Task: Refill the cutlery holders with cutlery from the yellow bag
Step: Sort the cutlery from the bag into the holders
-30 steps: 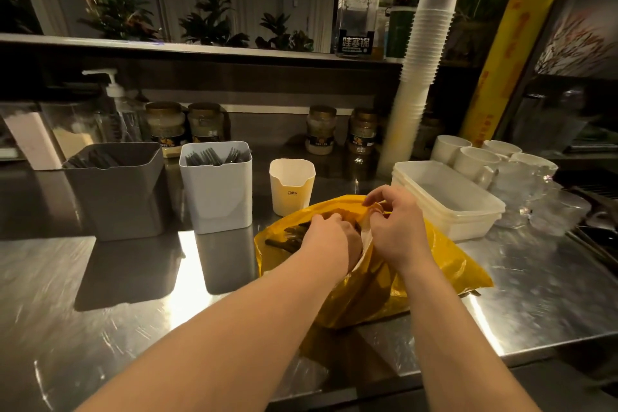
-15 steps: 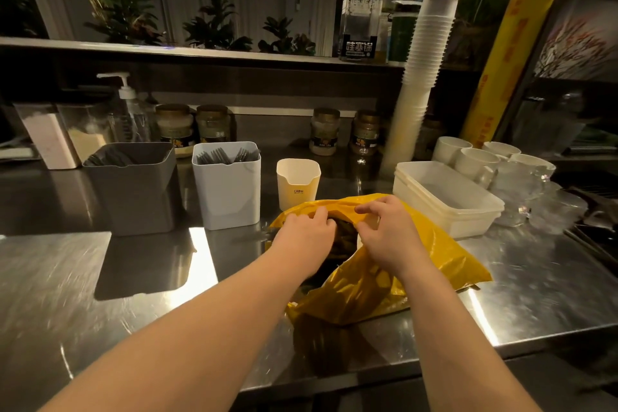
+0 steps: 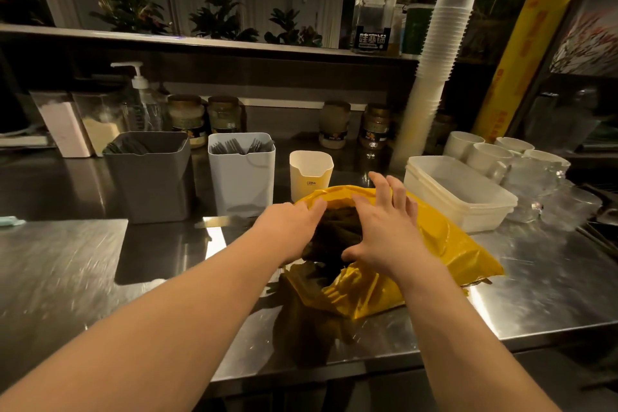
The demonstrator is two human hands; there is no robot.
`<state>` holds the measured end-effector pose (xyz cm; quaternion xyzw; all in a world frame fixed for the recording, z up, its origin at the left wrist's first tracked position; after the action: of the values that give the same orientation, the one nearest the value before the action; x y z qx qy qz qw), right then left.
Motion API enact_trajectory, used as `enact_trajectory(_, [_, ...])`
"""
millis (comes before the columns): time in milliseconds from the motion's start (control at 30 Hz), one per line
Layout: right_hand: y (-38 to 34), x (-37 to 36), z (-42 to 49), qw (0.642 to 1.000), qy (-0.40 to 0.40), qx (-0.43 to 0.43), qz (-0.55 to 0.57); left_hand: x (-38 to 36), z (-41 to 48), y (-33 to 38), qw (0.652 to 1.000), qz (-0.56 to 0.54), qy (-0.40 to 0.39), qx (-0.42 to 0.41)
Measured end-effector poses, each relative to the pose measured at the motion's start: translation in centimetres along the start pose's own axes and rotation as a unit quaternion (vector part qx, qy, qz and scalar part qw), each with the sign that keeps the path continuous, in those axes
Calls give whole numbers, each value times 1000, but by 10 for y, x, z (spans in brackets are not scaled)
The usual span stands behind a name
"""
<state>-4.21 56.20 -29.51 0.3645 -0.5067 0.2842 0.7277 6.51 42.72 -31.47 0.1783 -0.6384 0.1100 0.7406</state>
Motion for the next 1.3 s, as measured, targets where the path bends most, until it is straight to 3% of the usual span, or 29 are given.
enact_trajectory(100, [-17, 6, -2, 996, 47, 74, 21, 9, -1, -6, 999, 0, -42, 29])
enact_trajectory(167, [-30, 4, -1, 993, 36, 111, 23, 12, 0, -7, 998, -2, -62, 31])
enact_trajectory(300, [-37, -12, 16, 993, -49, 106, 34, 11, -2, -8, 997, 8, -71, 6])
enact_trajectory(633, [-44, -11, 45, 985, -37, 155, 61, 24, -4, -24, 999, 10, -47, 20])
enact_trajectory(767, [-54, -6, 54, 971, -120, 164, 128, 37, 0, -29, 997, -2, -70, 16])
enact_trajectory(967, [-56, -10, 72, 972, -147, 158, 98, 43, 8, -27, 996, -31, -79, 11])
enact_trajectory(1100, [-60, -3, 80, 969, -164, 155, 96, 58, 6, -26, 999, 15, -37, 7])
enact_trajectory(1300, [-69, 23, 95, 966, -124, 176, 146, 90, -4, -38, 986, 146, 77, 30])
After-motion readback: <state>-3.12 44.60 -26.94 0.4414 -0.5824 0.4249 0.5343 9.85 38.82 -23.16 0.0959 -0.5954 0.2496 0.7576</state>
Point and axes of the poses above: each hand's wrist, its own z-axis towards the middle knuckle, its own x-axis out of the back of the hand, y = z × x, the point moved 1 cm from there along z, towards the middle knuckle, and after that the axes turned 15 degrees about -z, right-handed, at the moved point
